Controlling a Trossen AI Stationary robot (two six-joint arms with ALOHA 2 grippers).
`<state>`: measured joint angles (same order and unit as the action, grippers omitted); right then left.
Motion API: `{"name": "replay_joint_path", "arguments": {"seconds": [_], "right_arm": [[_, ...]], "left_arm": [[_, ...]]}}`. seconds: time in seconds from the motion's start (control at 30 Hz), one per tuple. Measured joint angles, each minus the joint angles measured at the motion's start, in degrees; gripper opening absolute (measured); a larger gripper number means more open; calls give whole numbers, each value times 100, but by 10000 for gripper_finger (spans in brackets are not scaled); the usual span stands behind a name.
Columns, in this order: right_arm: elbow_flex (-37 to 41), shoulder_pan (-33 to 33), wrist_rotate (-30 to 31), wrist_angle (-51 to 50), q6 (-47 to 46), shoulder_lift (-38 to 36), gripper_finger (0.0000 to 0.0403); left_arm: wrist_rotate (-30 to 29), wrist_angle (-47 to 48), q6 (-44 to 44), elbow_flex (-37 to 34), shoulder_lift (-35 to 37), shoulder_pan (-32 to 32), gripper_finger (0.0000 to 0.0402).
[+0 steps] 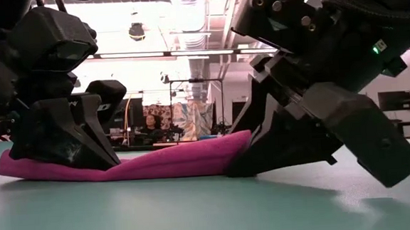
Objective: Roll towel into tight, uniform cylinder
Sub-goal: Roll the pink towel
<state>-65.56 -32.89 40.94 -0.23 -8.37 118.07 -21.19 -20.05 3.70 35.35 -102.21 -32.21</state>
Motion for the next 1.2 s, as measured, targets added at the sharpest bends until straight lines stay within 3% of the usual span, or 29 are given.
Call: {"name": "replay_joint_path", "arguments": {"seconds": [0.23,0.6,0.83,0.97,1.03,1.2], "right_arm": [[7,-21,57,-37,-100,19,174],[14,1,-30,-87,-721,28,34],[13,9,-243,-107,-1455,25,33],[-2,16,-646,-131,-1721,17,33],[-16,31,-881,-90,-1886,17,33],[-44,155,-1575,-82,-2472,-133,33]], "left_arm": [[2,-1,-1,0,-2,0,0],[32,49,42,49,114,-3,0],[96,168,-18,208,975,-61,0],[-610,347,-536,164,1468,-55,0],[-835,152,-819,53,1489,3,0],[-398,-293,-885,-232,1182,236,0]]}}
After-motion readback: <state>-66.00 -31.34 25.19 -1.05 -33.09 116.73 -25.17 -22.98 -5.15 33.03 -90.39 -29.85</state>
